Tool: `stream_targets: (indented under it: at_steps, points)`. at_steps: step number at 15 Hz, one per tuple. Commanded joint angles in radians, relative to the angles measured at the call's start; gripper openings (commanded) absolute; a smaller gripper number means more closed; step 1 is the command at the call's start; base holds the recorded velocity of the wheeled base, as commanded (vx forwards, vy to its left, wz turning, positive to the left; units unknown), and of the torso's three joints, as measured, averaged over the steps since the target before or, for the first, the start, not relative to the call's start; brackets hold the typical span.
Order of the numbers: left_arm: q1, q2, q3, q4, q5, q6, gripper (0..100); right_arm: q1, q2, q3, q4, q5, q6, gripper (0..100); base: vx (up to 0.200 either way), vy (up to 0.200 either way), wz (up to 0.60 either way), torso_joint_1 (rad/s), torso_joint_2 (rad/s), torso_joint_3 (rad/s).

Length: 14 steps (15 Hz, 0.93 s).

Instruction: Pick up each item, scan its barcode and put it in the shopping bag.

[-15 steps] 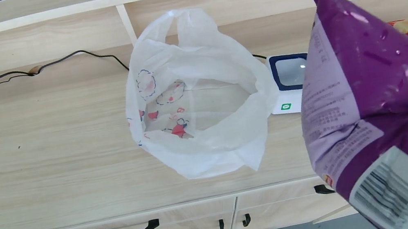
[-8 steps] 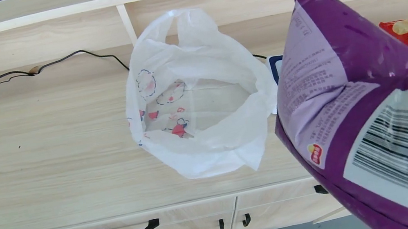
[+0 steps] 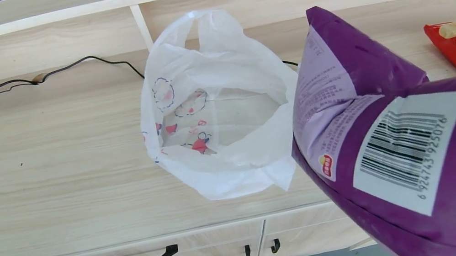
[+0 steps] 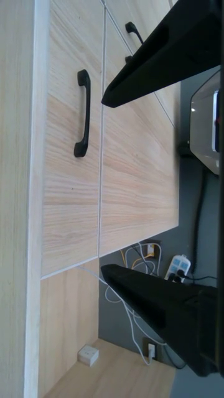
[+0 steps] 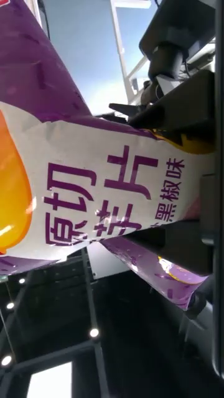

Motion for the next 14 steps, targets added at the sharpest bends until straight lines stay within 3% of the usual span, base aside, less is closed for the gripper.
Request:
stream_targets:
  at_steps: [1, 11, 14]
  points:
    - [0.000, 0.002, 0.000, 0.000, 0.000, 0.000, 100, 0.001, -0.010, 0.021, -0.002, 0.000, -0.001, 0, 0.000, 0.000, 0.00, 0.000, 0.00, 0.000]
    - [0.000, 0.002, 0.000, 0.000, 0.000, 0.000, 100, 0.004, -0.012, 0.043, -0.059, 0.014, 0.025, 0, 0.000, 0.000, 0.00, 0.000, 0.00, 0.000]
    - [0.000, 0.002, 0.000, 0.000, 0.000, 0.000, 100, -0.030, -0.010, -0.046, 0.024, 0.029, -0.196, 0, 0.000, 0.000, 0.00, 0.000, 0.00, 0.000]
